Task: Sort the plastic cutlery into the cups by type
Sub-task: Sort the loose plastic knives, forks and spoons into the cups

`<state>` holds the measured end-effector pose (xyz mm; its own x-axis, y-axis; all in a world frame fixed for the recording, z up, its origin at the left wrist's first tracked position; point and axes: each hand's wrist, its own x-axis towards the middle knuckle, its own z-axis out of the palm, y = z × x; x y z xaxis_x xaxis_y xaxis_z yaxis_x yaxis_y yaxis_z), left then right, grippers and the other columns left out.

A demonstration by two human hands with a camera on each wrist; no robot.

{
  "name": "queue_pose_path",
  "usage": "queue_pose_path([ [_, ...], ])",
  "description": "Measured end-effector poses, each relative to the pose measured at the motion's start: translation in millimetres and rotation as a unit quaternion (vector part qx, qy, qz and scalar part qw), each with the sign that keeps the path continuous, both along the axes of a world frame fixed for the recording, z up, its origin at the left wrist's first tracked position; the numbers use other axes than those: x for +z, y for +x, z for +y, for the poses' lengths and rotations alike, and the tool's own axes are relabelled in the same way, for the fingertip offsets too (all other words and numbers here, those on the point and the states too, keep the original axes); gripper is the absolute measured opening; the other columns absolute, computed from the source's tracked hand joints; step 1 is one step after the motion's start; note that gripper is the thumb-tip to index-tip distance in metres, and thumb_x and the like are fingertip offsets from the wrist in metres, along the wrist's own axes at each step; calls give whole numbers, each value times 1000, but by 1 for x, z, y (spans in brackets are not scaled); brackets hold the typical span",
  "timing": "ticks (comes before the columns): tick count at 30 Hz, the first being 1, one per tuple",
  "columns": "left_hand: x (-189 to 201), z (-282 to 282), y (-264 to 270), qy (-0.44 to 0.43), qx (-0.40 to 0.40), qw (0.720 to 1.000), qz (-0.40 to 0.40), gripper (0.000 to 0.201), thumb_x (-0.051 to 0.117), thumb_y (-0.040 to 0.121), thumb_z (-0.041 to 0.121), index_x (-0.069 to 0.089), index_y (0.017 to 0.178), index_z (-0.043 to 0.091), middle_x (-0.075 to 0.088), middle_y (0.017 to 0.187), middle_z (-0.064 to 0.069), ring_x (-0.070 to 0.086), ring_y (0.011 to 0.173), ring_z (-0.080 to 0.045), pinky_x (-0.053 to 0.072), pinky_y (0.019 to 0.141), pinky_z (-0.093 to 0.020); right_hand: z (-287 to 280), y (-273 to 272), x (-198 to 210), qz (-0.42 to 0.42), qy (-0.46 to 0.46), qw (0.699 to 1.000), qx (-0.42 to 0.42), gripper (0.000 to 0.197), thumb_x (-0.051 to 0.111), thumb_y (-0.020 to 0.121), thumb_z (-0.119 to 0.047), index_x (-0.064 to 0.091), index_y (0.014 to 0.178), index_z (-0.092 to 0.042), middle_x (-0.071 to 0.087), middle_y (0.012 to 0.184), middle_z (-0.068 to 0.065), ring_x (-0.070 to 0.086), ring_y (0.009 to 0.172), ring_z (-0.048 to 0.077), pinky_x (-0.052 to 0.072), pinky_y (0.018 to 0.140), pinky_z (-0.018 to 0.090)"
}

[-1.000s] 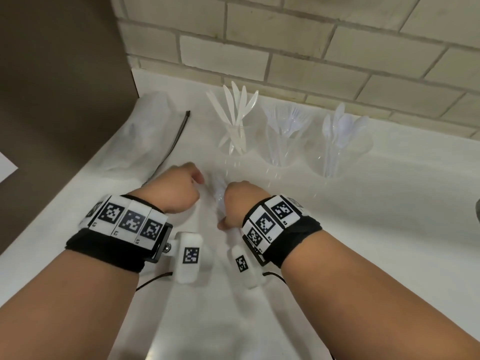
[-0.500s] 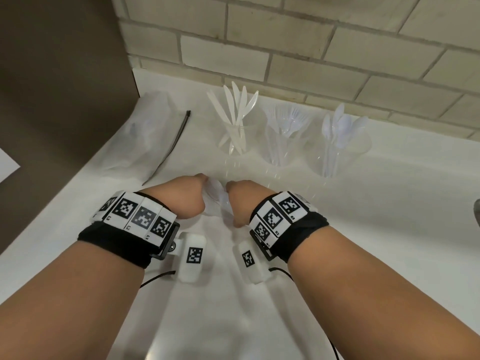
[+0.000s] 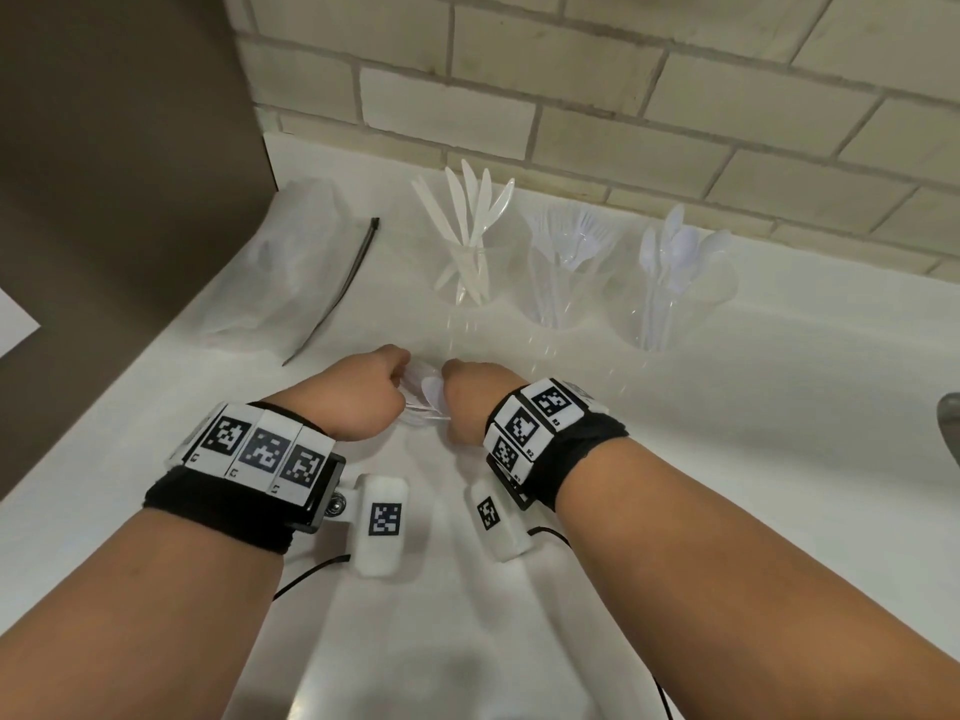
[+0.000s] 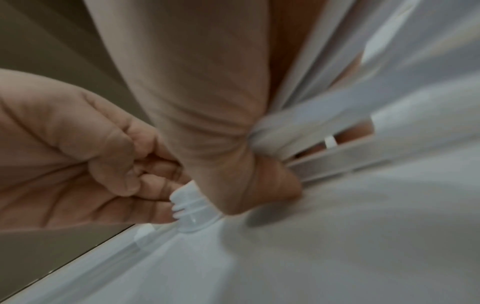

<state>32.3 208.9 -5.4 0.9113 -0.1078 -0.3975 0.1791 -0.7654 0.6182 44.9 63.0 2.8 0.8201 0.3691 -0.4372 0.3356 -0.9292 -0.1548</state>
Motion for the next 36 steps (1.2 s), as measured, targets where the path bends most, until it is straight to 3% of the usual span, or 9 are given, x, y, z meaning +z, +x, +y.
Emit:
queue_pose_path([
  [4, -2, 5, -4, -111, 56, 992, -16, 57, 41, 89, 1, 37, 143, 16, 43, 146, -4, 43, 132, -20, 34, 111, -36, 0, 7, 3, 46, -29, 998, 28, 38, 31, 100, -18, 47, 126, 4, 56, 124, 21, 55, 111, 36, 41, 86, 37],
  [7, -2, 10, -7, -196, 131, 970, -52, 57, 42, 90, 1, 36, 144, 20, 39, 149, 1, 42, 132, -17, 34, 111, -36, -10, 11, 10, 21, -5, 999, 50, 33, 49, 93, -14, 53, 122, 0, 61, 118, 15, 58, 101, 29, 46, 83, 31],
  [11, 9, 10, -13, -371, 249, 891, -75, 47, 45, 94, 0, 41, 139, 12, 47, 137, -3, 47, 127, -20, 36, 110, -39, -33, 18, 42, 16, 220, 973, -62, 29, 65, 80, -16, 59, 108, -13, 62, 98, 2, 58, 89, 21, 43, 74, 27],
  [14, 19, 2, -18, -507, 287, 812, 21, 27, 47, 98, 16, 52, 123, 8, 54, 119, -9, 56, 113, -28, 43, 100, -40, -40, 18, 63, 20, 465, 876, -124, 9, 60, 64, -13, 63, 70, -19, 65, 69, -6, 57, 67, 12, 46, 67, 28],
  [18, 12, -9, -18, -508, 223, 811, 185, 58, 42, 94, 52, 52, 124, 4, 55, 121, -18, 57, 105, -34, 44, 96, -50, -35, 13, 69, 74, 701, 695, -142, 25, 44, 64, 5, 56, 64, -17, 58, 58, 6, 50, 59, 21, 42, 61, 29],
  [20, 4, -14, -19, -500, 184, 807, 254, 71, 39, 88, 64, 50, 128, 6, 55, 119, -20, 60, 90, -34, 51, 85, -50, -31, 12, 69, 81, 747, 644, -142, 27, 42, 65, 7, 54, 69, -16, 57, 58, 7, 48, 60, 24, 40, 65, 33],
  [26, -3, -26, -21, -500, 200, 802, 258, 69, 36, 93, 58, 45, 134, 3, 54, 115, -19, 60, 84, -31, 50, 90, -50, -26, 11, 58, 37, 720, 677, -149, 32, 45, 64, 4, 64, 54, -19, 58, 56, 6, 55, 65, 26, 47, 73, 40],
  [30, 10, -30, -19, -544, 178, 767, 291, 82, 22, 92, 66, 50, 127, -3, 59, 122, -28, 64, 97, -34, 56, 80, -38, -18, 6, 51, 51, 740, 647, -179, 26, 49, 67, 5, 62, 58, -16, 57, 59, 10, 57, 63, 30, 51, 65, 35],
  [36, 17, -22, -16, -608, 179, 717, 291, 79, 28, 95, 59, 50, 123, -12, 57, 125, -32, 59, 114, -40, 50, 92, -47, -15, -3, 38, 14, 662, 735, -147, 25, 64, 66, 7, 64, 57, -17, 62, 62, 2, 61, 67, 17, 48, 67, 30],
])
